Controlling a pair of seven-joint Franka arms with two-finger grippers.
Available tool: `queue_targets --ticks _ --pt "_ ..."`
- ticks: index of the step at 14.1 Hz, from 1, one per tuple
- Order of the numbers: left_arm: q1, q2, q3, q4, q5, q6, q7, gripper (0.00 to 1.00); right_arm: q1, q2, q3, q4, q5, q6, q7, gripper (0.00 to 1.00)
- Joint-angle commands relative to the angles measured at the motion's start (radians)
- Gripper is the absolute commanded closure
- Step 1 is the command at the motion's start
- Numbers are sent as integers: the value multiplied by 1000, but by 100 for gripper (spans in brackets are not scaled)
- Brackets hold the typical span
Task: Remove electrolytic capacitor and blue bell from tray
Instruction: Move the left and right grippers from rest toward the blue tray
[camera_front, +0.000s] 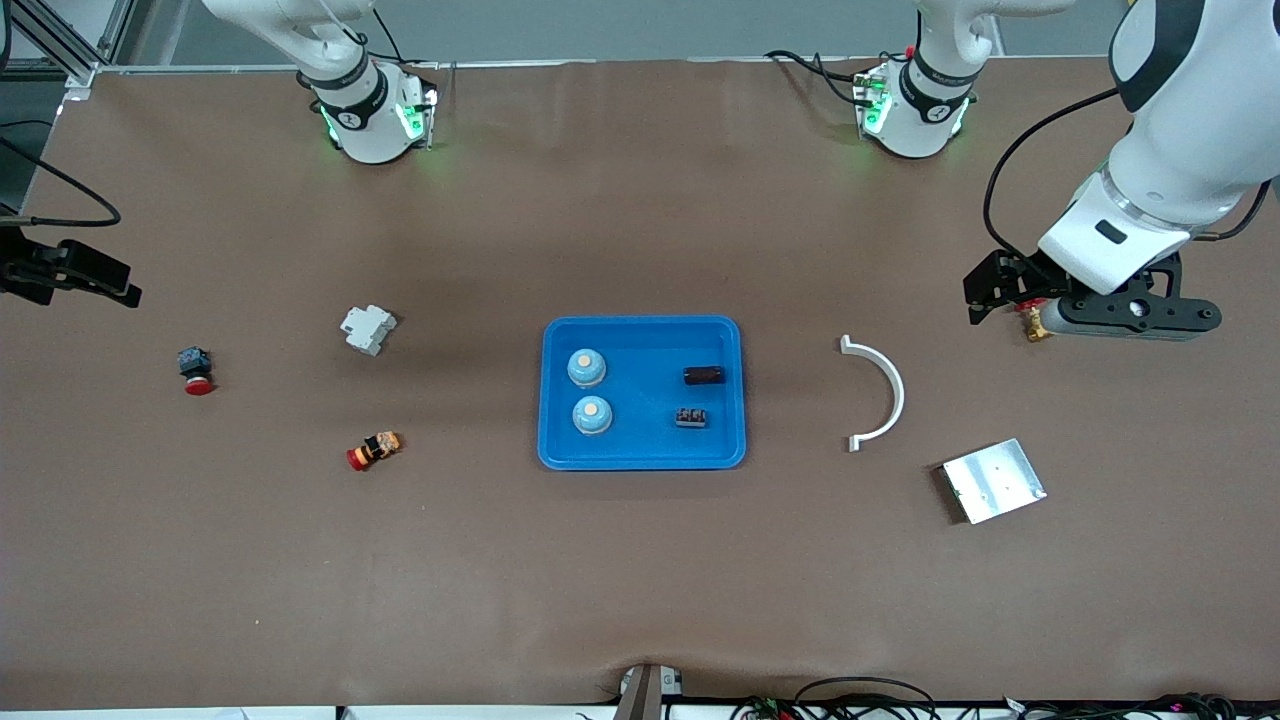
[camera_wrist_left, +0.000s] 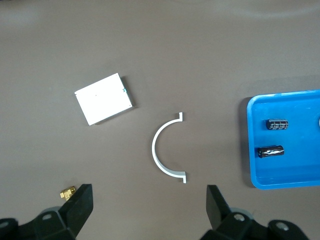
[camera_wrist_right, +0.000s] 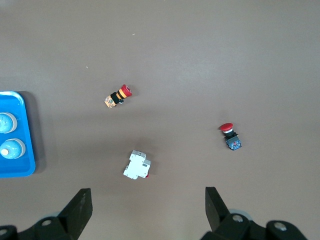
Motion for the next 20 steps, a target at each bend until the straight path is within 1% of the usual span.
queue_targets --ticks 1,6,10,13,15,17,20 --pt "-5 1 -3 4 26 8 -20 0 -8 -21 4 -12 9 -6 2 0" --pt "-5 0 -3 6 24 4 -22 0 -8 -23 4 -14 11 -9 1 0" --pt "-2 0 -6 -2 23 -10 -83 0 -6 -21 6 -12 11 2 1 0" --pt "-11 4 -17 -4 14 -31 -231 0 -3 -21 7 -12 29 2 1 0" --pt "-14 7 -25 -4 14 -85 -403 0 0 -21 9 -14 32 5 4 0" --pt "-22 29 -57 -1 24 -94 -564 0 -3 -20 9 -15 38 13 4 0" --pt "-32 35 -66 -4 24 -102 -661 0 -6 -18 9 -17 51 11 2 0"
